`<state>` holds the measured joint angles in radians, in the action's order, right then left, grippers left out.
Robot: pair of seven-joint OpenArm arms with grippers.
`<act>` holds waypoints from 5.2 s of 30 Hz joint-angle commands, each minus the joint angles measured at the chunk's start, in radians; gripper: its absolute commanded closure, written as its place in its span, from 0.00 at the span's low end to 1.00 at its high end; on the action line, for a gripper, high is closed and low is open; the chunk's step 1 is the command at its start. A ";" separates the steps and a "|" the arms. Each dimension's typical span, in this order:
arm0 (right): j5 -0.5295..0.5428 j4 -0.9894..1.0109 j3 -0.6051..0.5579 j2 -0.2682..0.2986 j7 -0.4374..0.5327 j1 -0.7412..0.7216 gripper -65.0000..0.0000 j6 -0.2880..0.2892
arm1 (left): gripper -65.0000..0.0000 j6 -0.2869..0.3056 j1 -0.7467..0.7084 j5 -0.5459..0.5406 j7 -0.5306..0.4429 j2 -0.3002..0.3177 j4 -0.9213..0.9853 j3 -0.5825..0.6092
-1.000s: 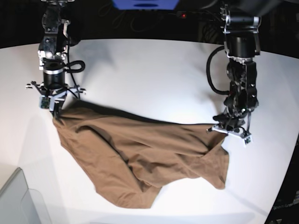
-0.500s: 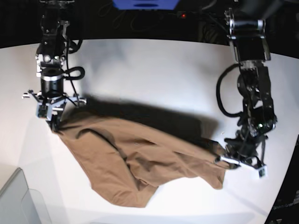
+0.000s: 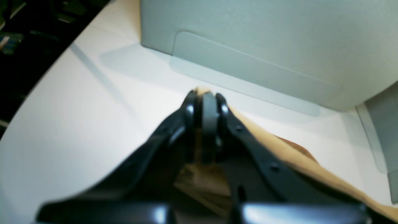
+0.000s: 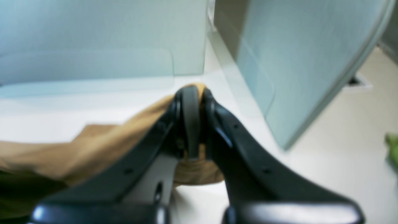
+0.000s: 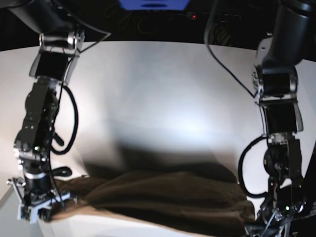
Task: Layout the t-shirt on the table in an organized manner, then fold the t-shirt properly
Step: 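Lift the shirt with both grippers and swing it up, then lay the shirt flat on the table with both grippers, then pull the shirt's edge taut with both grippers to straighten it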
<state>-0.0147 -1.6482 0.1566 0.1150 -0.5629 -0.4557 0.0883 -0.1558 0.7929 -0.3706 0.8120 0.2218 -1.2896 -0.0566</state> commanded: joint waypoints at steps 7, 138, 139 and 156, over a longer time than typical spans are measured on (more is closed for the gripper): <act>0.003 0.013 -0.001 0.004 0.036 -0.254 1.00 0.081 | 1.00 -0.003 0.239 0.002 -0.217 -0.023 0.170 0.102; 0.290 -0.068 0.150 -0.246 0.298 0.972 0.55 0.089 | 0.99 0.468 -0.947 0.000 0.169 0.000 -0.354 -0.562; 0.290 -0.059 0.150 -0.248 0.298 0.974 0.55 0.089 | 0.99 0.468 -0.947 0.000 0.169 -0.002 -0.353 -0.562; 0.292 -0.074 0.051 -0.249 0.298 1.004 0.55 0.090 | 0.99 0.468 -0.947 0.000 0.169 -0.012 -0.351 -0.562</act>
<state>0.2707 -1.7130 0.2089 -0.1329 -0.2695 0.5438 0.1715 0.3107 -0.1661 -0.3634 0.9951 0.1963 -1.6249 -0.6147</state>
